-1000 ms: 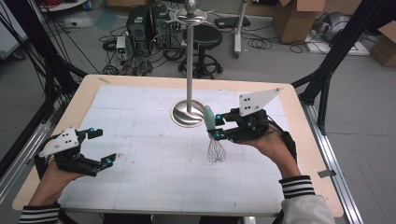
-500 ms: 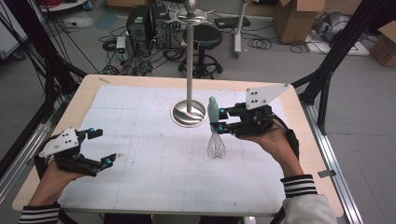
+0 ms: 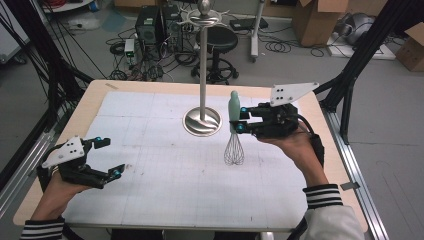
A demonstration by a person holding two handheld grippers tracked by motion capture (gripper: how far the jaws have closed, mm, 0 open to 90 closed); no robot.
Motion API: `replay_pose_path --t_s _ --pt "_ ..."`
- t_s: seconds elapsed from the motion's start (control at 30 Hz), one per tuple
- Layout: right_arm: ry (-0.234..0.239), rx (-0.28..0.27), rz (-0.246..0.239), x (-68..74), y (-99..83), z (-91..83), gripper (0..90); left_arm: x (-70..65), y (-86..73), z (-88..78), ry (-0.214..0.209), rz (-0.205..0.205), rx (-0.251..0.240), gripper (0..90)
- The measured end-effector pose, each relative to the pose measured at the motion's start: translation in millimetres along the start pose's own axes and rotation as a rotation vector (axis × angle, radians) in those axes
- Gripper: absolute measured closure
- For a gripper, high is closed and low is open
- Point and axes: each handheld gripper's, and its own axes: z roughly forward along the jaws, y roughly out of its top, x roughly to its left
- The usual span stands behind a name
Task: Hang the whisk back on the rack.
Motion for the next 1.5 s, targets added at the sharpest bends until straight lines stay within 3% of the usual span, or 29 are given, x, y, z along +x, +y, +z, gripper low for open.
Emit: replay_pose_path --t_s 0.17,0.57,0.87,1.5 --pt "-0.020 0.000 0.019 -4.9 3.8 -1.1 68.2 0.7 0.1 -1.1 -0.002 -0.002 -0.004 1.7" --pt "-0.140 -0.003 0.081 -26.2 28.8 -4.9 68.2 2.1 0.0 -1.4 -0.004 -0.015 -0.009 1.7" --pt "-0.202 0.019 0.111 -49.3 42.7 -1.5 68.2 2.6 0.0 -2.5 0.000 -0.018 -0.008 1.7" --pt "-0.225 0.052 0.110 -83.3 70.1 -5.7 68.3 1.8 -0.3 -0.6 0.001 -0.012 -0.002 1.7"
